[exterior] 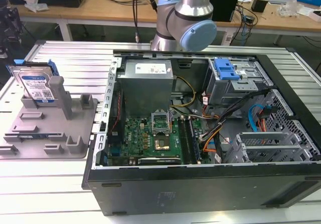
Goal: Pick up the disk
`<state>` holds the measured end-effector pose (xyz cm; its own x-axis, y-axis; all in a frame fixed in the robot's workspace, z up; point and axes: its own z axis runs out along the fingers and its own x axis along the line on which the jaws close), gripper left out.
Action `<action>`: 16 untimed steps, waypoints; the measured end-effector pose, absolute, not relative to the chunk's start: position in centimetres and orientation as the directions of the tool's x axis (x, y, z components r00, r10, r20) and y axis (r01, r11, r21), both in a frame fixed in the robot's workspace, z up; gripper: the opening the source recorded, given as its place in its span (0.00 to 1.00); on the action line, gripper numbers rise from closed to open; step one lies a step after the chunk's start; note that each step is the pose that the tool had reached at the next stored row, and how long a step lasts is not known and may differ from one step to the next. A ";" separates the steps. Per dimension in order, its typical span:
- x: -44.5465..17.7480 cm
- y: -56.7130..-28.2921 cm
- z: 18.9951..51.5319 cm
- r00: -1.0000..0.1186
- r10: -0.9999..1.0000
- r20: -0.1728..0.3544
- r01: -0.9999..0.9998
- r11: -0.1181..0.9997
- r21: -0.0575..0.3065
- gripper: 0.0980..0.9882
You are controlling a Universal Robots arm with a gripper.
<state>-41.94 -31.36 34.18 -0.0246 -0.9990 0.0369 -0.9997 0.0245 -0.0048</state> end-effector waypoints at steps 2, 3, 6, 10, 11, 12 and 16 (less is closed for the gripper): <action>-41.9 -31.3 33.9 -0.025 -0.999 0.037 -1.000 0.025 -0.005 0.50; -41.9 -31.3 33.9 -0.025 -0.999 0.037 -1.000 0.025 -0.005 0.50; -42.0 -30.9 33.6 -0.025 -0.999 0.038 -1.000 0.025 -0.005 0.50; -42.2 -30.9 33.2 -0.025 -0.999 0.038 -1.000 0.025 -0.005 0.50; -42.2 -30.9 33.0 -0.025 -0.999 0.038 -1.000 0.025 -0.005 0.50; -42.2 -30.9 32.9 -0.025 -0.999 0.038 -1.000 0.025 -0.005 0.50; -42.2 -30.9 32.6 -0.025 -0.999 0.038 -1.000 0.025 -0.005 0.50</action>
<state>-42.17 -30.87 32.59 -0.0251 -0.9990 0.0383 -0.9997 0.0250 -0.0048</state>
